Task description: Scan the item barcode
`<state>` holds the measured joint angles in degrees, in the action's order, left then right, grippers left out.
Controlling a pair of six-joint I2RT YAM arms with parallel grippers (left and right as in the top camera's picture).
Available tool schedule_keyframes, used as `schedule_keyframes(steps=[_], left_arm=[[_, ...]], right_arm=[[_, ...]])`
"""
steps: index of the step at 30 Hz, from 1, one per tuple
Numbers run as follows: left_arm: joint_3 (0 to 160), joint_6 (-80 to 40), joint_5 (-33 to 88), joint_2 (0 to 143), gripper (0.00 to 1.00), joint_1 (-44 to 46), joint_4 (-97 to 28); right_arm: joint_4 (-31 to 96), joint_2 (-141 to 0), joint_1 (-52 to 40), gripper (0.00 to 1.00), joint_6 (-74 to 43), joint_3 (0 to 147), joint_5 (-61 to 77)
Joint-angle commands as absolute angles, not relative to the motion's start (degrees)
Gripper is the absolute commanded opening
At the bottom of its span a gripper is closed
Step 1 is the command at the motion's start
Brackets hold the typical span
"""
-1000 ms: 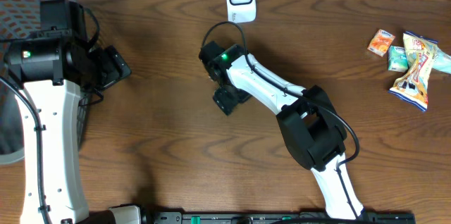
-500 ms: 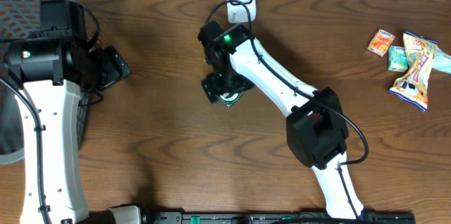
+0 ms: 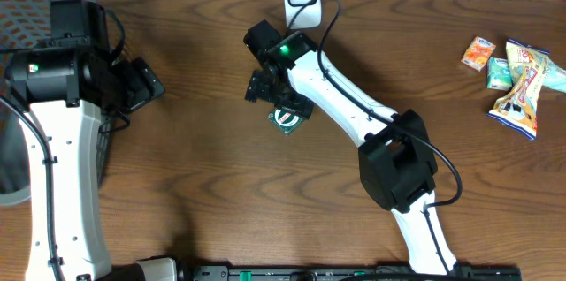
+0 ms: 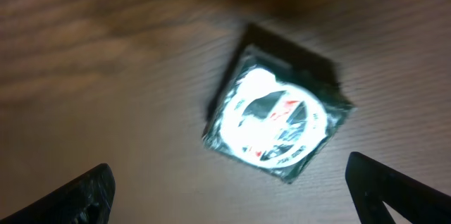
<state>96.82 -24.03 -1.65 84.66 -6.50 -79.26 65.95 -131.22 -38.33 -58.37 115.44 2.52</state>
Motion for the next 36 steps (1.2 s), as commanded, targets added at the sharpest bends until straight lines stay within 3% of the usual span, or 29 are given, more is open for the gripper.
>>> schedule_keyframes(steps=[1,8,14,18,24,29,36], left_arm=[[96.6,-24.3,-2.0,85.0,0.98,-6.6,-79.4],[96.6,-24.3,-2.0,85.0,0.98,-6.6,-79.4],[96.6,-24.3,-2.0,85.0,0.98,-6.6,-79.4],[96.6,-24.3,-2.0,85.0,0.98,-6.6,-79.4],[96.6,-24.3,-2.0,85.0,0.98,-6.6,-79.4],[96.6,-24.3,-2.0,85.0,0.98,-6.6,-79.4],[96.6,-24.3,-2.0,85.0,0.98,-6.6,-79.4]], right_arm=[[66.2,-131.0,-38.4,0.99,-68.0,113.3,-3.3],[63.9,-131.3,-38.4,0.99,-71.3,107.5,-3.3],[59.3,-131.3,-38.7,0.83,-67.5,103.9,-2.7],[58.0,-131.3,-39.2,0.66,-64.0,103.5,-2.7],[60.3,-131.1,-38.1,0.64,-57.6,103.5,1.3],[61.1,-130.5,-34.7,0.63,-45.7,103.8,13.0],[64.0,-130.4,-27.4,0.61,-22.3,103.8,39.7]])
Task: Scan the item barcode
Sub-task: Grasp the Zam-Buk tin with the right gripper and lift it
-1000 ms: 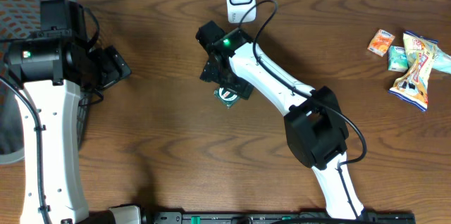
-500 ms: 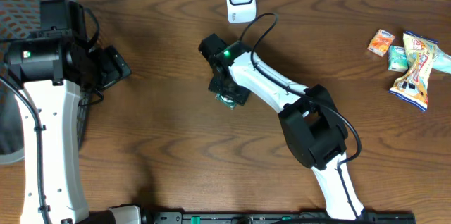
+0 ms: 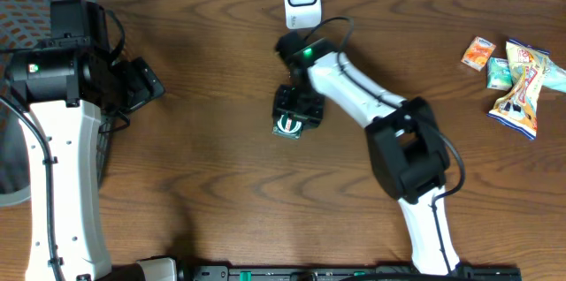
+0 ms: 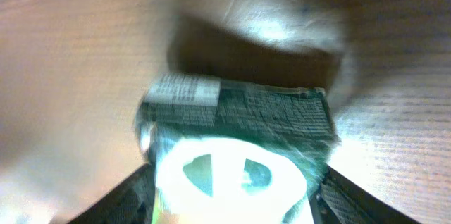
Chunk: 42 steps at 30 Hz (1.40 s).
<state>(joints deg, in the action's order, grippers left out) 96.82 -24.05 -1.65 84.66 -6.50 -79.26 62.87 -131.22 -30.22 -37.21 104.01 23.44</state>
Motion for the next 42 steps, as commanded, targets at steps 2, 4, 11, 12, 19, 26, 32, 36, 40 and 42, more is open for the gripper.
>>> schedule_keyframes(steps=[2,4,11,12,19,26,32,36,40,42], left_arm=[[96.6,-24.3,-2.0,85.0,0.98,-6.6,-79.4],[96.6,-24.3,-2.0,85.0,0.98,-6.6,-79.4],[96.6,-24.3,-2.0,85.0,0.98,-6.6,-79.4],[96.6,-24.3,-2.0,85.0,0.98,-6.6,-79.4],[96.6,-24.3,-2.0,85.0,0.98,-6.6,-79.4],[96.6,-24.3,-2.0,85.0,0.98,-6.6,-79.4],[96.6,-24.3,-2.0,85.0,0.98,-6.6,-79.4],[96.6,-24.3,-2.0,85.0,0.98,-6.6,-79.4],[96.6,-24.3,-2.0,85.0,0.98,-6.6,-79.5],[96.6,-24.3,-2.0,85.0,0.97,-6.6,-79.4]], right_arm=[[65.8,-130.4,-25.6,0.61,-16.9,103.8,44.9],[67.9,-130.4,-23.8,0.61,-12.4,103.8,48.8],[71.7,-130.4,-19.8,0.61,-11.8,103.8,44.6],[71.4,-130.4,-19.9,0.62,-14.3,103.8,42.4],[67.4,-130.4,-25.9,0.71,-33.5,103.8,20.6],[60.3,-130.4,-32.5,0.73,-39.5,103.8,13.6],[58.2,-130.4,-33.6,0.74,-41.8,103.8,13.6],[58.2,-130.4,-34.0,0.74,-44.4,103.4,10.0],[57.2,-130.4,-35.0,0.74,-45.4,101.5,6.8],[55.3,-130.4,-36.1,0.73,-45.4,99.5,6.8]])
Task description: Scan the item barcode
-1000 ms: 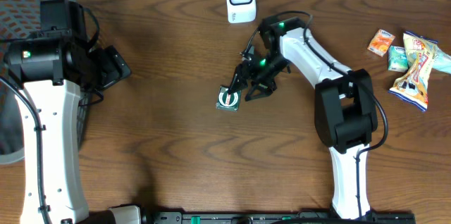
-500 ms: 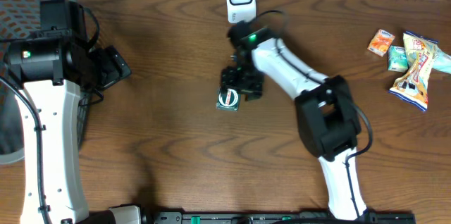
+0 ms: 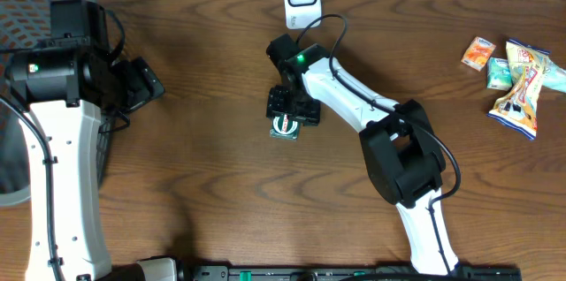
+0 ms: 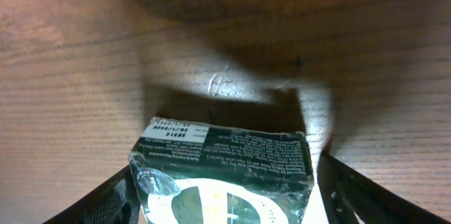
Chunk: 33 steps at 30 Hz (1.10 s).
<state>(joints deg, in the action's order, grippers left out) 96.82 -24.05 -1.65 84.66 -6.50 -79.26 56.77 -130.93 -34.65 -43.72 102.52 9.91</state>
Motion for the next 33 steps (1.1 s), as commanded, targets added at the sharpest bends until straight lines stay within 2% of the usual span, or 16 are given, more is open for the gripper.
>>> schedule_keyframes(steps=[1,4,7,9,15,20,24,27,30,33], left_arm=[[96.6,-24.3,-2.0,85.0,0.98,-6.6,-79.4],[96.6,-24.3,-2.0,85.0,0.98,-6.6,-79.4],[96.6,-24.3,-2.0,85.0,0.98,-6.6,-79.4],[96.6,-24.3,-2.0,85.0,0.98,-6.6,-79.4],[96.6,-24.3,-2.0,85.0,0.98,-6.6,-79.4],[96.6,-24.3,-2.0,85.0,0.98,-6.6,-79.4],[96.6,-24.3,-2.0,85.0,0.98,-6.6,-79.4],[96.6,-24.3,-2.0,85.0,0.98,-6.6,-79.4],[96.6,-24.3,-2.0,85.0,0.98,-6.6,-79.4],[96.6,-24.3,-2.0,85.0,0.98,-6.6,-79.4]], right_arm=[[54.4,-130.4,-36.6,0.72,-45.4,98.8,6.8],[53.0,-130.4,-37.5,0.71,-45.4,96.9,6.7],[54.3,-130.4,-37.6,0.57,-45.4,96.4,6.7],[55.3,-130.4,-37.5,0.53,-45.4,96.4,6.8],[60.5,-129.2,-34.5,0.52,-43.7,96.7,8.0],[60.5,-126.6,-30.5,0.49,-31.5,96.7,20.2],[61.6,-124.5,-25.9,0.48,-18.6,96.7,36.9],[64.0,-123.6,-22.4,0.4,-8.3,96.7,49.5],[68.2,-123.6,-19.9,0.41,3.3,96.7,60.0],[73.5,-123.6,-18.7,0.45,11.8,96.7,63.9]])
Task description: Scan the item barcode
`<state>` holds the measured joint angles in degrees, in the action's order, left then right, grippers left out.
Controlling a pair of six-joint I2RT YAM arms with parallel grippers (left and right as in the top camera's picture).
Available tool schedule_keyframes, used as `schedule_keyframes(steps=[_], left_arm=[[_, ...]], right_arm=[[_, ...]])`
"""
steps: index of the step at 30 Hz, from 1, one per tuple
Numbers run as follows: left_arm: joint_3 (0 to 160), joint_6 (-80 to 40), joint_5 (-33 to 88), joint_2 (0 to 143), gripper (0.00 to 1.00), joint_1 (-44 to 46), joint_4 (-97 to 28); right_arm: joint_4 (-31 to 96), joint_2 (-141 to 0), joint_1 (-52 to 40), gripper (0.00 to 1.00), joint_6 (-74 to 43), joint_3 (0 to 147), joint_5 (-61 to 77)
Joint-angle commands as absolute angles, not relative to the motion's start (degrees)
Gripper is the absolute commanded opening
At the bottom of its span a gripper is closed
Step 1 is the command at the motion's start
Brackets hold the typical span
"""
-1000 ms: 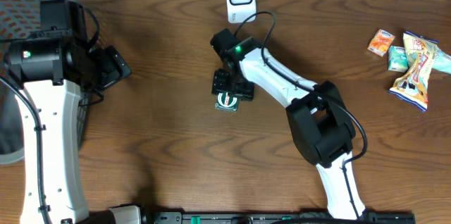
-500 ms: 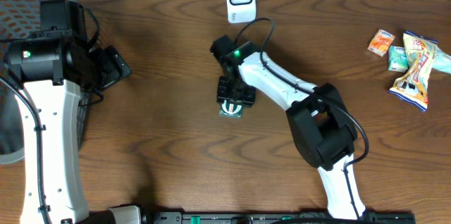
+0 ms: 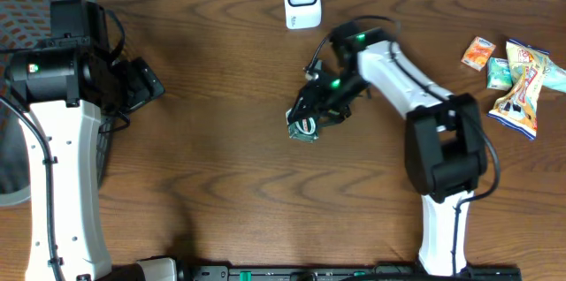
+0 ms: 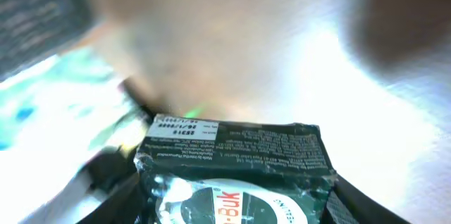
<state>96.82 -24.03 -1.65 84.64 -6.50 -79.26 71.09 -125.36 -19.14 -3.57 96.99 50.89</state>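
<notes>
The item is a dark green foil packet (image 3: 303, 128) with a white round label and small print on its edge. It sits left of the table's centre, below the white barcode scanner at the far edge. My right gripper (image 3: 311, 120) reaches it from the right and is shut on it. In the right wrist view the packet (image 4: 236, 153) fills the gap between the two dark fingers (image 4: 116, 199), printed edge facing away, and the background is blurred. My left gripper (image 3: 143, 84) hangs at the far left, away from the packet.
Several snack packets (image 3: 520, 76) lie at the right edge of the wooden table (image 3: 203, 175). A grey mesh basket (image 3: 31, 3) stands at the far left behind the left arm. The scanner's cable runs down towards the right arm.
The right arm has swung to the right and now reaches the packet from that side. The packet sits a little further right and is turned in the jaws. The left arm is unchanged.
The right gripper first hovered open above the packet lying flat, label up. Then it was low over the packet with fingers on both sides. After that the fingers stood round it. Now it is gripped and shifted slightly right.
</notes>
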Motion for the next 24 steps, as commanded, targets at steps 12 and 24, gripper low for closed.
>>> schedule_keyframes(steps=[12,24], left_arm=[[96.6,-24.3,-2.0,85.0,0.98,-6.6,-79.4],[96.6,-24.3,-2.0,85.0,0.97,-6.6,-79.4]], right_arm=[[91.1,-123.6,-18.5,0.46,41.9,96.7,71.3],[92.1,-123.6,-18.6,0.46,51.3,96.7,67.1]])
